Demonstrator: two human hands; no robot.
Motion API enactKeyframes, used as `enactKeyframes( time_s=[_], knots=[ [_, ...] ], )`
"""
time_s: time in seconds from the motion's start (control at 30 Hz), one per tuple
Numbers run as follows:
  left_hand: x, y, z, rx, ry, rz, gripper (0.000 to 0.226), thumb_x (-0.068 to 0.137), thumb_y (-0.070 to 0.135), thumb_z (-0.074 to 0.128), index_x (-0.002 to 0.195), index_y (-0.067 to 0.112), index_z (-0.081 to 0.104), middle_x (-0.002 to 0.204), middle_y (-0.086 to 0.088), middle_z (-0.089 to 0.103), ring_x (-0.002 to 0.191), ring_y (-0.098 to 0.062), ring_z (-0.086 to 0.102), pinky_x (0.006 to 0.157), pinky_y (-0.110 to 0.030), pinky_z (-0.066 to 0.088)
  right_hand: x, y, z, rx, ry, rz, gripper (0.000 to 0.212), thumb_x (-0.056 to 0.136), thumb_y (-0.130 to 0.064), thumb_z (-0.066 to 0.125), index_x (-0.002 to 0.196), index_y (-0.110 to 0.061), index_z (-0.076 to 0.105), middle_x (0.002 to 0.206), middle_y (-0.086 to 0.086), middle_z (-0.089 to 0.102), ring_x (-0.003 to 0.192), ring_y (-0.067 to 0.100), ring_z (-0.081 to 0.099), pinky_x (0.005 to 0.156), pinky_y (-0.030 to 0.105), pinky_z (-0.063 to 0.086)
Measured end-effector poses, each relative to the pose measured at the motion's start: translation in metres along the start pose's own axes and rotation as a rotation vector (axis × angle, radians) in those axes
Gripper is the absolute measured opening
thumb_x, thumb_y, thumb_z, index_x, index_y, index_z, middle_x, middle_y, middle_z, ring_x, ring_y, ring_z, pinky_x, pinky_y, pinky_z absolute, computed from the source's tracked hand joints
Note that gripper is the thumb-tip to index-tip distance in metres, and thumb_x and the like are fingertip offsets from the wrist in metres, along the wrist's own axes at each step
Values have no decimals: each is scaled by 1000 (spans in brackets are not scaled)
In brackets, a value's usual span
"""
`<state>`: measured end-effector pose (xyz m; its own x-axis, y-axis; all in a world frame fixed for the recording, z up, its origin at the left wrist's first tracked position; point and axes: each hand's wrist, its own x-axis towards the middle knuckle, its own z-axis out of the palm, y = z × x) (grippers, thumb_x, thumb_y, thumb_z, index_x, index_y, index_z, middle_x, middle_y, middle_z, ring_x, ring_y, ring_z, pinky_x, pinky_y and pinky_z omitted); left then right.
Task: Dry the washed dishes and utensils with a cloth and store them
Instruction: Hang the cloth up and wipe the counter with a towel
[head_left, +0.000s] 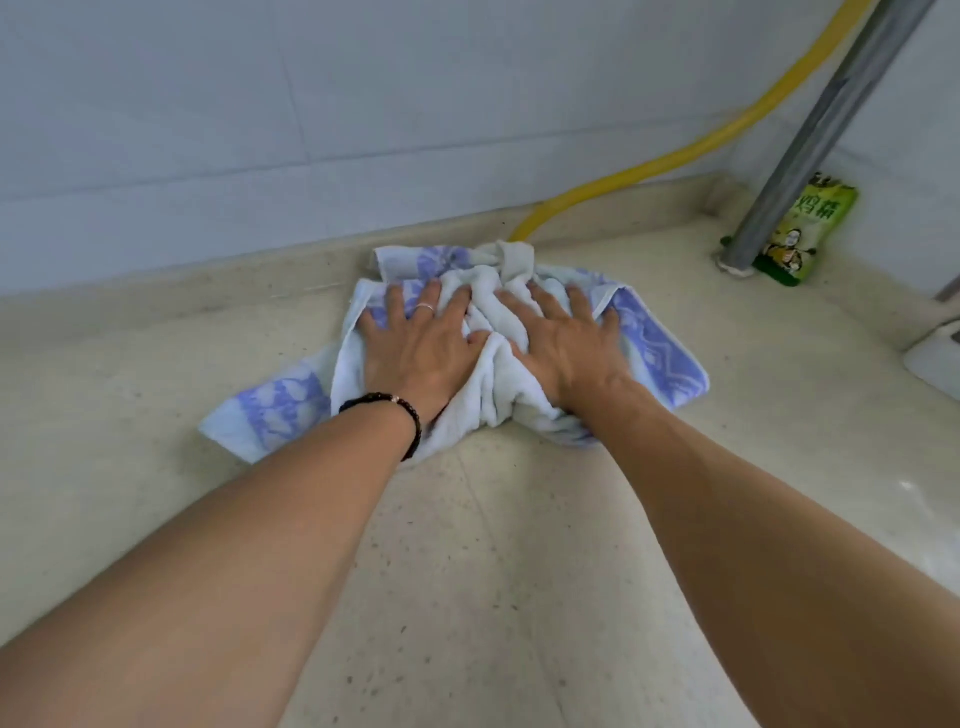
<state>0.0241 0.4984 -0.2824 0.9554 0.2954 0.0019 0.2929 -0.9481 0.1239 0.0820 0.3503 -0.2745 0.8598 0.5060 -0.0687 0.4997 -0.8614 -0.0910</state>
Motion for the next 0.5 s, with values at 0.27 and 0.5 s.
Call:
enactKeyframes(
  time_s=[0.27, 0.5],
  knots=[
    [-70, 19, -6, -12, -4, 128, 61, 102, 57, 29, 157, 36, 17, 167, 7, 13, 153, -26, 6, 118, -52, 11, -88, 3, 2, 96, 49, 6, 73, 91, -66, 17, 157, -35, 22, 166, -2, 18, 151, 27, 14, 118, 60, 15],
    [-222, 90, -9, 61, -104, 193, 66, 101, 59, 18, 159, 32, 4, 168, 5, 5, 154, -31, -1, 120, -55, 11, -260, 34, 2, 92, -15, 42, 85, 81, -70, 2, 159, -36, 11, 168, -6, 7, 153, 22, 2, 120, 57, 11]
  ],
)
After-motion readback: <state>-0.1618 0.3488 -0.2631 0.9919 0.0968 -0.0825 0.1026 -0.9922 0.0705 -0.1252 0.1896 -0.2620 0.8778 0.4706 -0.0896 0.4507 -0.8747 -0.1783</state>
